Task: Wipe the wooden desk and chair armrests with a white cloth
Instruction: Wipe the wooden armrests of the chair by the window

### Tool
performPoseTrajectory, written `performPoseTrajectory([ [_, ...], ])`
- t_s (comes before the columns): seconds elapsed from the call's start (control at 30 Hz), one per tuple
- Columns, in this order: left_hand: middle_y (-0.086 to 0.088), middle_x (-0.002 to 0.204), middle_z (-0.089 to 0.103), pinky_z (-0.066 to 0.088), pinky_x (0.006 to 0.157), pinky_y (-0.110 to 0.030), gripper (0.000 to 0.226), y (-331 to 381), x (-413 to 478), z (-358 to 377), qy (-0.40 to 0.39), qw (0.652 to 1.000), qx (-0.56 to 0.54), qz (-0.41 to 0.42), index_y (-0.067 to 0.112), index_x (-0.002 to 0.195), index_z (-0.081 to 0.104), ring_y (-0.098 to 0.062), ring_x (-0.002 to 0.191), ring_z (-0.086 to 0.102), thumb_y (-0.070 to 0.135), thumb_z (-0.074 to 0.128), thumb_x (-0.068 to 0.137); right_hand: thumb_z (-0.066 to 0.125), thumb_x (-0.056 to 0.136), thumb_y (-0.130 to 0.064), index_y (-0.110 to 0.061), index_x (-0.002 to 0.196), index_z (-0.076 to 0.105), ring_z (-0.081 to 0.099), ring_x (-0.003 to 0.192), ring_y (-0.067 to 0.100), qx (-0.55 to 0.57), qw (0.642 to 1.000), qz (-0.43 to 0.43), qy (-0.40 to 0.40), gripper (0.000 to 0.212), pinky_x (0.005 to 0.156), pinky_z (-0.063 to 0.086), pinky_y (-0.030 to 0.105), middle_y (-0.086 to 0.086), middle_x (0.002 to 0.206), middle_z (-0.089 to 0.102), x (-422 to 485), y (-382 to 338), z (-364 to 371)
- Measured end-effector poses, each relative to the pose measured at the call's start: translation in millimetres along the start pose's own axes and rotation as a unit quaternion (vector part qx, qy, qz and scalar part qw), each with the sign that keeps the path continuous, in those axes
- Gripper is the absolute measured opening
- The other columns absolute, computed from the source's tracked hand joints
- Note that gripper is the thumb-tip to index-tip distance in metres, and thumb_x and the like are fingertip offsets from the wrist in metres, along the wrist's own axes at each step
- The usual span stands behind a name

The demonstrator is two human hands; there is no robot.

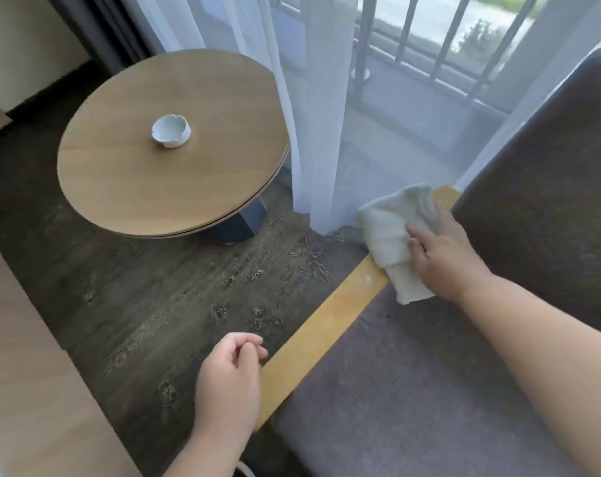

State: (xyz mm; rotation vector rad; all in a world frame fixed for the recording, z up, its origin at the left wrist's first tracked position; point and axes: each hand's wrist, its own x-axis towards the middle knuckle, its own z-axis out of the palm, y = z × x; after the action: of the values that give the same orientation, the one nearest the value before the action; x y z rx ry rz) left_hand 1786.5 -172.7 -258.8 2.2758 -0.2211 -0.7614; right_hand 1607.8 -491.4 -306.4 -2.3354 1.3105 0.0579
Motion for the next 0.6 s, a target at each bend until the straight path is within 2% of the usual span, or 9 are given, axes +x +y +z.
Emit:
performPoseTrajectory([
  [0.07,0.012,0.084,0.075,0.050,0.064,-0.031,0.028,-28.2,15.5,-9.0,0.042,0.998,0.012,-0.043,0.030,0.086,0.069,-0.008,0.070,0.066,0.015,0.049,0.099,0.034,0.093,-0.072,-0.023,0.158,0.030,-0.007,0.155,0.039,-0.075,0.996,0.008,-0.051,0.082,0.125,0.004,0.052,0.012,0.170,-0.018,7.7,-9.6,14.2],
  [0.1,0.010,0.090,0.075,0.052,0.069,-0.033,0.027,-42.1,21.2,-8.0,0.036,0.997,0.004,-0.074,0.029,0.088,0.070,-0.011,0.079,0.068,0.018,0.048,0.100,0.030,0.085,-0.083,-0.023,0.162,0.016,-0.013,0.154,0.040,-0.097,0.993,0.015,-0.061,0.098,0.124,0.001,0.054,0.007,0.168,-0.027,7.9,-15.3,21.8],
  [0.13,0.008,0.096,0.076,0.055,0.077,-0.038,0.027,-54.6,25.9,-4.0,0.017,0.993,-0.022,-0.113,0.028,0.091,0.071,-0.015,0.087,0.069,0.022,0.046,0.102,0.027,0.079,-0.090,-0.026,0.163,0.003,-0.018,0.153,0.042,-0.111,0.992,0.022,-0.063,0.108,0.123,-0.001,0.055,0.003,0.166,-0.033,8.3,-20.1,28.7],
  [0.17,0.003,0.099,0.076,0.057,0.085,-0.044,0.029,-65.9,29.6,2.3,-0.009,0.986,-0.065,-0.155,0.025,0.095,0.072,-0.019,0.094,0.070,0.025,0.045,0.104,0.025,0.076,-0.092,-0.032,0.163,-0.003,-0.020,0.153,0.043,-0.117,0.991,0.027,-0.057,0.110,0.124,-0.003,0.056,0.001,0.166,-0.034,9.2,-23.5,34.5],
  [0.2,-0.002,0.101,0.078,0.057,0.088,-0.047,0.032,-75.0,32.0,8.4,-0.037,0.973,-0.112,-0.199,0.022,0.098,0.073,-0.023,0.097,0.071,0.028,0.043,0.106,0.027,0.078,-0.090,-0.037,0.163,-0.001,-0.020,0.153,0.042,-0.111,0.992,0.031,-0.047,0.104,0.124,-0.003,0.057,-0.001,0.166,-0.033,10.1,-26.5,39.1],
  [0.27,-0.006,0.102,0.080,0.055,0.083,-0.045,0.041,-87.9,35.8,16.8,-0.084,0.940,-0.186,-0.274,0.020,0.100,0.077,-0.027,0.099,0.072,0.039,0.042,0.108,0.031,0.088,-0.077,-0.046,0.159,0.019,-0.017,0.154,0.038,-0.072,0.997,0.033,-0.011,0.078,0.124,0.001,0.059,-0.006,0.169,-0.025,11.1,-30.2,46.6],
  [0.37,-0.004,0.103,0.082,0.054,0.081,-0.045,0.046,-99.9,36.2,18.9,-0.151,0.909,-0.238,-0.308,0.027,0.094,0.083,-0.029,0.102,0.071,0.041,0.041,0.106,0.035,0.096,-0.065,-0.048,0.143,0.047,-0.009,0.155,0.033,-0.012,0.999,0.018,0.037,0.052,0.123,0.009,0.060,-0.014,0.171,-0.012,0.8,-32.7,61.8],
  [0.47,-0.007,0.107,0.081,0.052,0.081,-0.044,0.046,-103.6,38.3,14.4,-0.165,0.896,-0.277,-0.305,0.025,0.100,0.083,-0.030,0.102,0.070,0.037,0.039,0.104,0.040,0.100,-0.055,-0.043,0.134,0.062,0.002,0.154,0.038,0.027,0.995,-0.051,0.079,0.043,0.124,0.010,0.057,-0.013,0.172,-0.001,-22.7,-39.3,80.9],
  [0.6,-0.015,0.114,0.079,0.052,0.092,-0.051,0.051,-102.3,39.9,9.1,-0.167,0.870,-0.336,-0.321,0.012,0.119,0.074,-0.035,0.112,0.069,0.038,0.031,0.108,0.041,0.102,-0.053,-0.043,0.138,0.061,-0.001,0.156,0.033,0.084,0.991,-0.073,0.077,0.042,0.119,0.020,0.063,-0.014,0.172,0.001,-73.5,-69.1,112.4],
])
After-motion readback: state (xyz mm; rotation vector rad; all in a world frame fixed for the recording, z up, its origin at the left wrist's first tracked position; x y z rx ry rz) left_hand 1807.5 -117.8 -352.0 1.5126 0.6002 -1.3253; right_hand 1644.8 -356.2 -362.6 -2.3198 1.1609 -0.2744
